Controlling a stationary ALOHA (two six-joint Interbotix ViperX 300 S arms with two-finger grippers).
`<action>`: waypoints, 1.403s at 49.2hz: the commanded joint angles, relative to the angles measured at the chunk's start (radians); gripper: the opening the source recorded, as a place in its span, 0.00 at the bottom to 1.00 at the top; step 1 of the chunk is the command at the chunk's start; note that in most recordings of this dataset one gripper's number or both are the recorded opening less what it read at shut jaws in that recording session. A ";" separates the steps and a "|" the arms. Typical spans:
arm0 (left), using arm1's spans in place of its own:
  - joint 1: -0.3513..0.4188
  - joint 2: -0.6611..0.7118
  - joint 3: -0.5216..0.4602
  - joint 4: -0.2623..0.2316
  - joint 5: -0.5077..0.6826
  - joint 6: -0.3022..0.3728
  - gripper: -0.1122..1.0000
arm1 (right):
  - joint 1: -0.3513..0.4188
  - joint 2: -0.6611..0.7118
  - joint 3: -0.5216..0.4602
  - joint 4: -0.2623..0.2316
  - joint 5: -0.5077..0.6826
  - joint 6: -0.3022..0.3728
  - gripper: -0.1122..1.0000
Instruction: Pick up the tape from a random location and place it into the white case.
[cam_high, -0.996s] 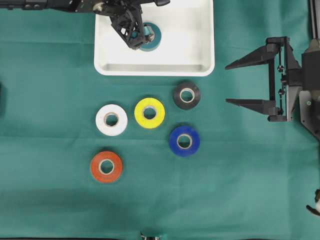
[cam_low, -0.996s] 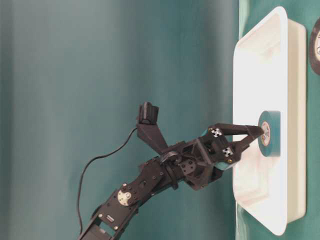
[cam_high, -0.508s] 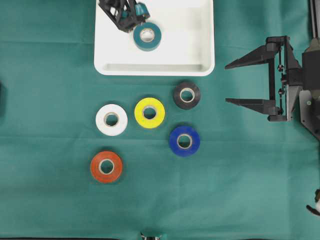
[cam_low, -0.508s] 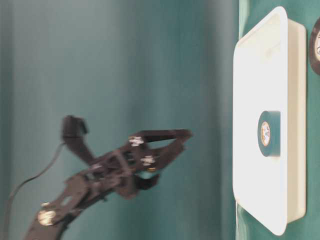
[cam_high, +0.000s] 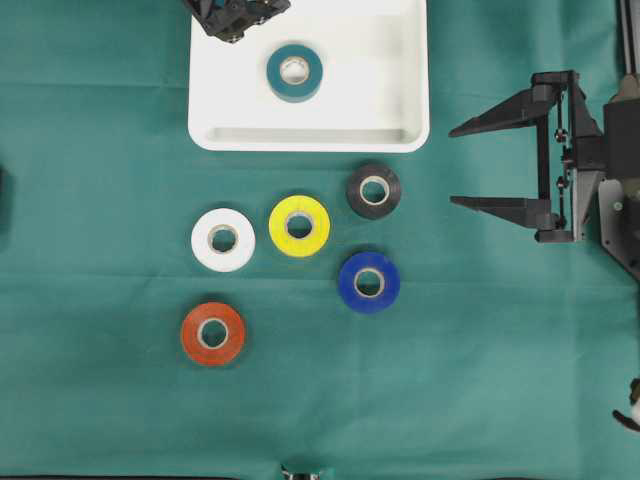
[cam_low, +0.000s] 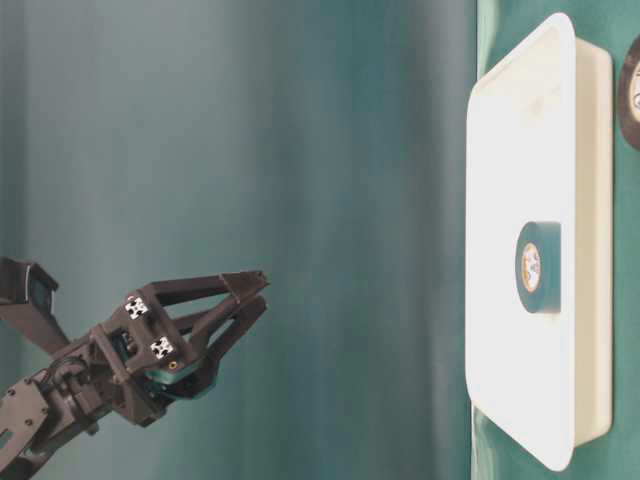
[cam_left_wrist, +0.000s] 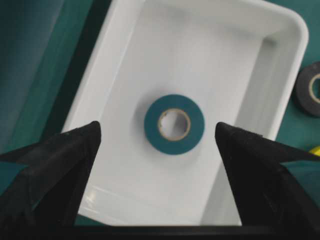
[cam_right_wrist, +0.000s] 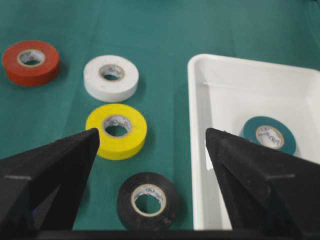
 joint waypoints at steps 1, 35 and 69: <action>-0.002 -0.029 -0.008 0.002 -0.005 0.000 0.99 | 0.000 0.002 -0.026 0.000 -0.003 0.000 0.91; -0.241 -0.057 0.051 -0.002 -0.005 -0.008 0.99 | 0.000 0.002 -0.035 0.000 -0.003 0.000 0.91; -0.287 -0.152 0.124 -0.003 -0.021 -0.006 0.99 | 0.000 0.002 -0.043 0.002 0.006 0.006 0.91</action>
